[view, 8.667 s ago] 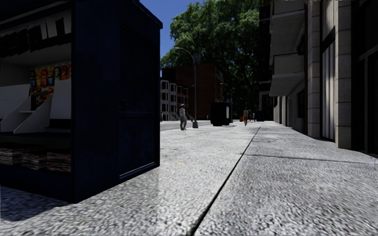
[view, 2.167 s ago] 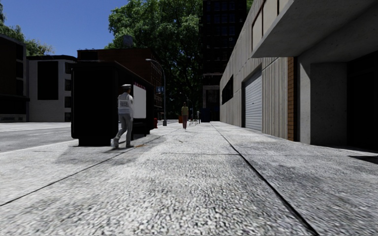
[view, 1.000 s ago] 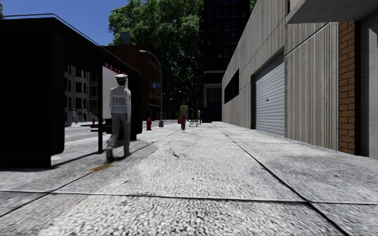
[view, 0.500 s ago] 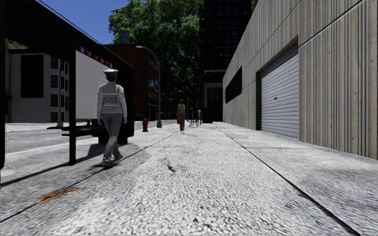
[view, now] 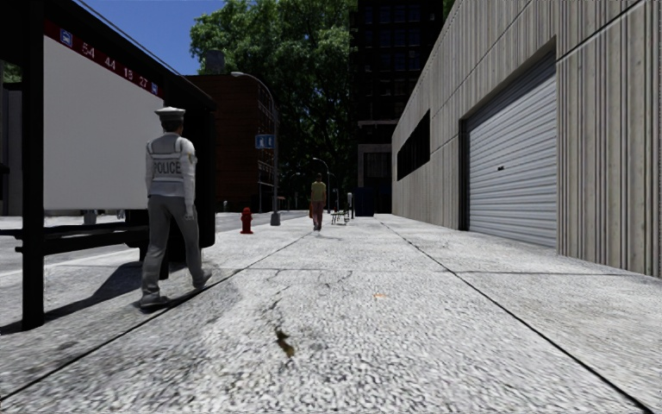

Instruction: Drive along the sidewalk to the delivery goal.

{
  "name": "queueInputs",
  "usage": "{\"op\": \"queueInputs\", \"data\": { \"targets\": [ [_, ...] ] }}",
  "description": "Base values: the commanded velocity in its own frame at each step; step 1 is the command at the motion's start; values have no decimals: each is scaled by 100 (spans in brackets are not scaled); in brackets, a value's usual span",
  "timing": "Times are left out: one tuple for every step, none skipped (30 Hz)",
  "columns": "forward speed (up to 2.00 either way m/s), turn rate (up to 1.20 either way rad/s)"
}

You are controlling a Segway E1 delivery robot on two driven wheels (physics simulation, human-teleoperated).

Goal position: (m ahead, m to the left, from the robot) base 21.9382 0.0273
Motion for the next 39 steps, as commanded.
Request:
{"op": "queueInputs", "data": {
  "targets": [
    [200,0],
    [200,0],
    [200,0],
    [200,0],
    [200,0],
    [200,0],
    [200,0],
    [200,0],
    [200,0],
    [200,0],
    [200,0],
    [200,0],
    [200,0],
    [200,0],
    [200,0],
    [200,0],
    [200,0],
    [200,0],
    [200,0],
    [196,0],
    [179,0],
    [165,0],
    [147,0],
    [147,0],
    [130,0],
    [106,0],
    [71,0],
    [71,0],
    [44,0],
    [24,0],
    [8,0],
    [0,0],
    [0,0],
    [0,0],
    [0,0],
    [0,0],
    [0,0],
    [0,0],
    [0,0]
  ]
}}
